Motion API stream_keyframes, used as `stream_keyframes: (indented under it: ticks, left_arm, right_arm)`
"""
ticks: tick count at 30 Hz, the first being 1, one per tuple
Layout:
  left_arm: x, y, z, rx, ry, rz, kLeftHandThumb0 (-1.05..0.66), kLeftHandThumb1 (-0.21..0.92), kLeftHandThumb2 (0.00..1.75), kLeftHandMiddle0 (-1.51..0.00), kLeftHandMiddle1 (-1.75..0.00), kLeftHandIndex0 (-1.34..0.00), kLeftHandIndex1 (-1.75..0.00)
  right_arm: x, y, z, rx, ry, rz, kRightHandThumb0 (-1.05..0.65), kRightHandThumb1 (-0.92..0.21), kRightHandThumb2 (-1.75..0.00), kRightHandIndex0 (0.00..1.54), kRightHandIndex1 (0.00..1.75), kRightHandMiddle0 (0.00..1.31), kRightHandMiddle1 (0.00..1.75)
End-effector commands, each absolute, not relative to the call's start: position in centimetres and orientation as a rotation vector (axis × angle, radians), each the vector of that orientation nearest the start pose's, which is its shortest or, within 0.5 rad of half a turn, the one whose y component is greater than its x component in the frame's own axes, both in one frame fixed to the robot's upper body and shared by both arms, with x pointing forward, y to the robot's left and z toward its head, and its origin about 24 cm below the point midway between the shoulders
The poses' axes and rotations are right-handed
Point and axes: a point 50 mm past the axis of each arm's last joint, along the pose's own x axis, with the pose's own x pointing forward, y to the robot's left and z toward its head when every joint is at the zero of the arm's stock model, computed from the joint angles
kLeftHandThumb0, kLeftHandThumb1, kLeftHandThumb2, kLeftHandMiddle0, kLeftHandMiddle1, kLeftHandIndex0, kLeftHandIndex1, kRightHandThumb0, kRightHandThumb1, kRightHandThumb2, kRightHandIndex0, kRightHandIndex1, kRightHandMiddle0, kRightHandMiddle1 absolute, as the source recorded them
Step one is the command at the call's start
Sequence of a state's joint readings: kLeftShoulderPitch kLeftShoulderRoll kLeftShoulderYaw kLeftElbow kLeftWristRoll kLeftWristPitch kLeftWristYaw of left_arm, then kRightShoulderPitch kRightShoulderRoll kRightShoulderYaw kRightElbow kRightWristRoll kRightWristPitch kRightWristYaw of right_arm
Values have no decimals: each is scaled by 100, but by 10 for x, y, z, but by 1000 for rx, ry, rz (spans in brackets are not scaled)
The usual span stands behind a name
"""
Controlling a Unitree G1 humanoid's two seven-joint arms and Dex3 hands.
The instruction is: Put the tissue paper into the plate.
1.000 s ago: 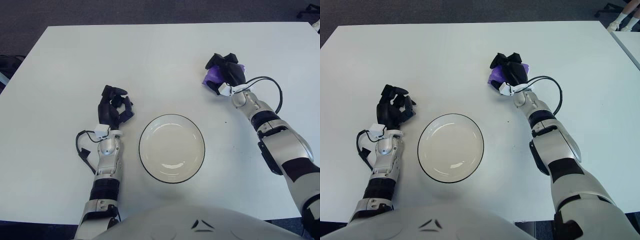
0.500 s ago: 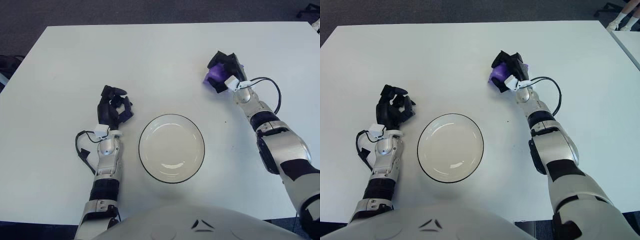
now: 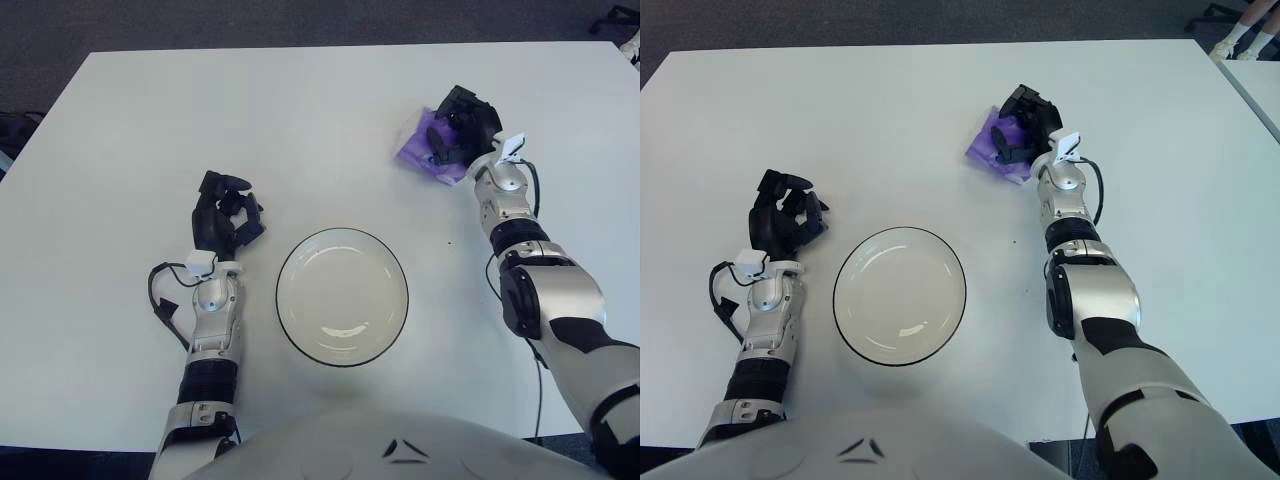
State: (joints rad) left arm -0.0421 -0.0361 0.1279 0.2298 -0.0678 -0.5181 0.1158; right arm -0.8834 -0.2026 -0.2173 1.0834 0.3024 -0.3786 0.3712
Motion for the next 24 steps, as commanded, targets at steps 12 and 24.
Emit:
stream_keyframes:
  ticks: [12, 24]
  left_arm:
    - [202, 172, -28, -121, -2, 324, -43, 49, 111, -70, -175, -47, -175]
    - [204, 172, -27, -114, -10, 317, -42, 50, 110, -71, -175, -47, -175]
  right_arm:
    - [376, -156, 81, 641, -34, 314, -51, -21, -144, 114, 175, 69, 175]
    - [361, -150, 114, 676, -160, 382, -9, -1, -161, 99, 158, 64, 175]
